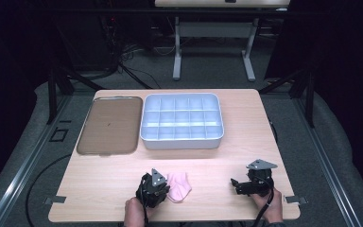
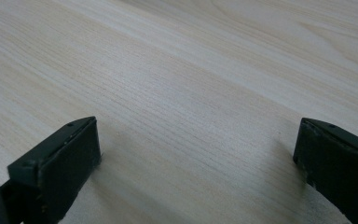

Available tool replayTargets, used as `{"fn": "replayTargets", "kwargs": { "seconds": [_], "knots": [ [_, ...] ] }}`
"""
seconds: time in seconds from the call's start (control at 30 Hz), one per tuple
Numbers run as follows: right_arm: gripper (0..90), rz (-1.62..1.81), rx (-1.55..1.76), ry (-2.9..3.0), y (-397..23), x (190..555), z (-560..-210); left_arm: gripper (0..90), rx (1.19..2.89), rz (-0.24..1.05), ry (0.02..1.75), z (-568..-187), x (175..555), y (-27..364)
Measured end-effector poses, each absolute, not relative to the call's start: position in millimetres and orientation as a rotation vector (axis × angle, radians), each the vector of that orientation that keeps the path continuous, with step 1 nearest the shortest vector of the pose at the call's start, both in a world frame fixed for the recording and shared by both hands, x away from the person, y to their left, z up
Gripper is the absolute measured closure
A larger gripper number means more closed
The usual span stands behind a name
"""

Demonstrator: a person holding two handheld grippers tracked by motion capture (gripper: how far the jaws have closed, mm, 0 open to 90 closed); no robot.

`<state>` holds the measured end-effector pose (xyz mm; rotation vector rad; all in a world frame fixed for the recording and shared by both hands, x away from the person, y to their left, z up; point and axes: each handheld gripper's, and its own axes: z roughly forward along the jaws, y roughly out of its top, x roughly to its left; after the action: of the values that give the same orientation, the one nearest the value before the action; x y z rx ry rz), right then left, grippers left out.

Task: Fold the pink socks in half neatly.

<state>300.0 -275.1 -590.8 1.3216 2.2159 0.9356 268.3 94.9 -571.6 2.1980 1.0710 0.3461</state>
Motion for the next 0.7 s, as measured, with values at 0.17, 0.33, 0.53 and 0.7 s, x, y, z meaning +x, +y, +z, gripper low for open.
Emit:
{"fn": "replayTargets", "kwargs": {
  "seconds": [0.17, 0.33, 0.53, 0.7],
  "knots": [
    [0.0, 0.928, 1.321, 2.22, -275, 300, -590, 80.6, 2.124, 0.314, 1.089, -562, 268, 94],
    [0.0, 0.929, 1.328, 2.22, -275, 300, -590, 80.6, 2.05, 0.256, 1.108, -554, 271, 85],
    [0.0, 0.93, 1.333, 2.204, -275, 299, -591, 80.5, 2.088, 0.225, 1.109, -565, 284, 55],
    [0.0, 0.92, 1.338, 2.206, -275, 299, -590, 80.0, 2.091, 0.228, 1.112, -572, 297, 34]
  ]
}}
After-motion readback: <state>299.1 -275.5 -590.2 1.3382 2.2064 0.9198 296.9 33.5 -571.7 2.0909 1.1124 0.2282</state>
